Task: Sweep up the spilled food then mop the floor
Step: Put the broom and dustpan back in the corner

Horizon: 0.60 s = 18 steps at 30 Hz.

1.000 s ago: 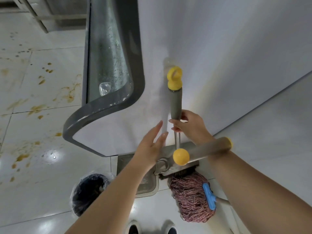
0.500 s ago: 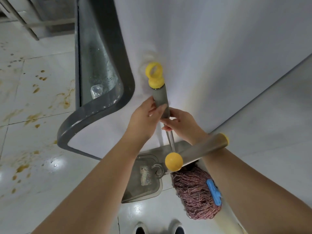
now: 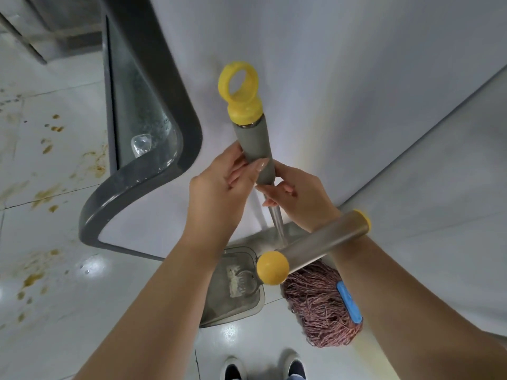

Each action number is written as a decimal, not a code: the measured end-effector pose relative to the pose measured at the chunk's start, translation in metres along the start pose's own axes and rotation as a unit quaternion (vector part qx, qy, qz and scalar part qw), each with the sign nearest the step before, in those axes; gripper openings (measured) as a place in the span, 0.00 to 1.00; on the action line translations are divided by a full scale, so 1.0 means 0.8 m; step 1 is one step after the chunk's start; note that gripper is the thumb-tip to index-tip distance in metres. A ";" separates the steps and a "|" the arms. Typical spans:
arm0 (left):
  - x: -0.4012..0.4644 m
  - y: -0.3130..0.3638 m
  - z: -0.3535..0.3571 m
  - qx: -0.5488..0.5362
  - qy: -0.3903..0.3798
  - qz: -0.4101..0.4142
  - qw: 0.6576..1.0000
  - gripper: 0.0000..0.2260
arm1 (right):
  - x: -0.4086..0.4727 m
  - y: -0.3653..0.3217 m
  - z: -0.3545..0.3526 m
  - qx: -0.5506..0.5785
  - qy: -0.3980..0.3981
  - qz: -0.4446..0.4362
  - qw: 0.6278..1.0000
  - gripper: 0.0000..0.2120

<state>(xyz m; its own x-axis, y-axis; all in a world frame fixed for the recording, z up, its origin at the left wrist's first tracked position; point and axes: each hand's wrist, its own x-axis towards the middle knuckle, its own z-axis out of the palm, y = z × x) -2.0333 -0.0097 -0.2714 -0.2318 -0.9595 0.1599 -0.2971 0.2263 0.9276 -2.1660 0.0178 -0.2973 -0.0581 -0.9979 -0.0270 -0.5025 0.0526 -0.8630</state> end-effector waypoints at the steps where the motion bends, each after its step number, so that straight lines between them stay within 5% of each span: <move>1: 0.000 0.003 -0.001 -0.008 0.005 0.013 1.000 0.09 | -0.001 -0.002 -0.002 0.002 0.008 -0.015 1.000 0.14; 6: 0.008 0.015 -0.008 -0.021 0.007 0.043 0.999 0.08 | 0.005 0.005 -0.006 0.022 0.050 -0.041 0.998 0.17; 13: 0.009 -0.034 0.018 0.110 -0.020 -0.063 0.992 0.07 | 0.017 0.059 0.022 0.140 -0.054 0.115 0.982 0.13; 18: 0.024 -0.048 0.020 0.165 -0.024 -0.116 0.979 0.13 | 0.029 0.061 0.020 0.200 -0.036 0.140 0.969 0.25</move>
<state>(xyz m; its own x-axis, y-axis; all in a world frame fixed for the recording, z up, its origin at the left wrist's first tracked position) -2.0414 -0.0343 -0.3097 -0.1631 -0.9845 -0.0652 -0.6285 0.0528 0.7760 -2.1780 -0.0031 -0.3481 -0.0756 -0.9476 -0.3104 -0.1003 0.3169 -0.9431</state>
